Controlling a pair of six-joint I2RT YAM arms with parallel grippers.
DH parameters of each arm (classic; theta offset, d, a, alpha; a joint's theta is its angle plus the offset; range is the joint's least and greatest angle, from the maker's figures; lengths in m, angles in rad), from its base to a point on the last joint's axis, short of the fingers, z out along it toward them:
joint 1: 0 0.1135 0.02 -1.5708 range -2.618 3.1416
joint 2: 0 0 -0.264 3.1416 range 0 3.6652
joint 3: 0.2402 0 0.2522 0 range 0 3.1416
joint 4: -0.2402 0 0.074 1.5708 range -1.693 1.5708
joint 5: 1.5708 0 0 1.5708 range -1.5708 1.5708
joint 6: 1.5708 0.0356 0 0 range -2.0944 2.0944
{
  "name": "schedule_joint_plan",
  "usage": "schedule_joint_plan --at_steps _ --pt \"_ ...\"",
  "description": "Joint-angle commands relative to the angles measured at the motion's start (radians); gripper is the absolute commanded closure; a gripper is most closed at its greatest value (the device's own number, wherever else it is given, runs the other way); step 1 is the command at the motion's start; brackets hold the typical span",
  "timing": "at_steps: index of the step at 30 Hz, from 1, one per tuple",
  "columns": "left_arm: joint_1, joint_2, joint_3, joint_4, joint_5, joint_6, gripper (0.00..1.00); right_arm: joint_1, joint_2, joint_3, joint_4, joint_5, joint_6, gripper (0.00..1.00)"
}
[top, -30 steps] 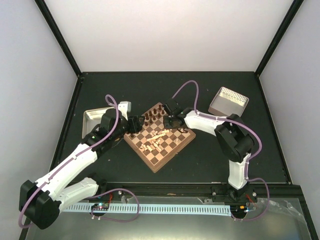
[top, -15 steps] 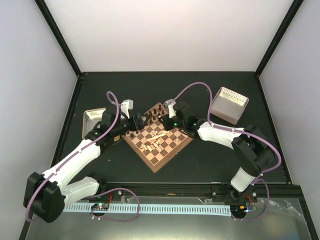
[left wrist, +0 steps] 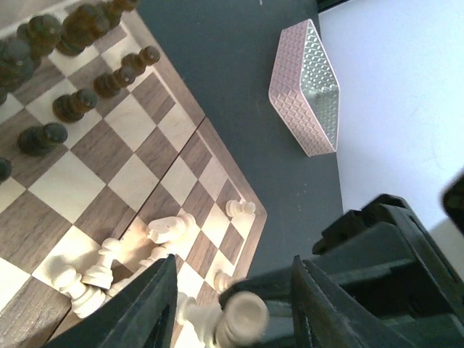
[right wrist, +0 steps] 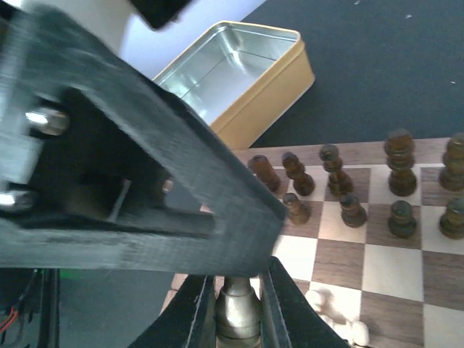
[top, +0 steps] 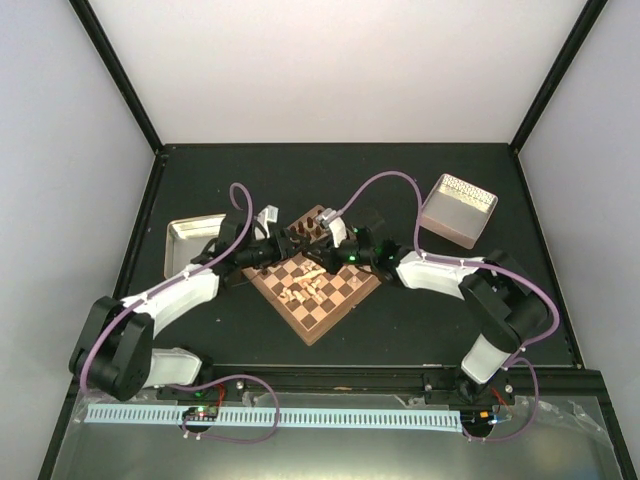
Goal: Set up the chess pieces on the board
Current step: Pick up the chess piece from the chessboard.
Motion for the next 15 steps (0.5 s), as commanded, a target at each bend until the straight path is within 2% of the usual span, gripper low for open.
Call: schedule_joint_plan --at_steps 1,4,11,15 --pt "0.007 0.047 -0.029 0.139 0.049 -0.112 0.57 0.02 0.008 -0.003 0.063 -0.066 -0.057 0.9" --pt "0.005 0.064 -0.047 0.162 0.054 -0.153 0.65 0.024 0.014 -0.003 0.069 -0.048 -0.05 0.9" --pt "0.003 0.065 -0.085 0.183 0.073 -0.195 0.92 0.026 0.038 0.001 0.075 -0.008 -0.03 0.89" --pt "0.001 0.061 -0.093 0.162 0.062 -0.173 0.98 0.026 0.041 -0.005 0.068 0.012 -0.023 0.84"
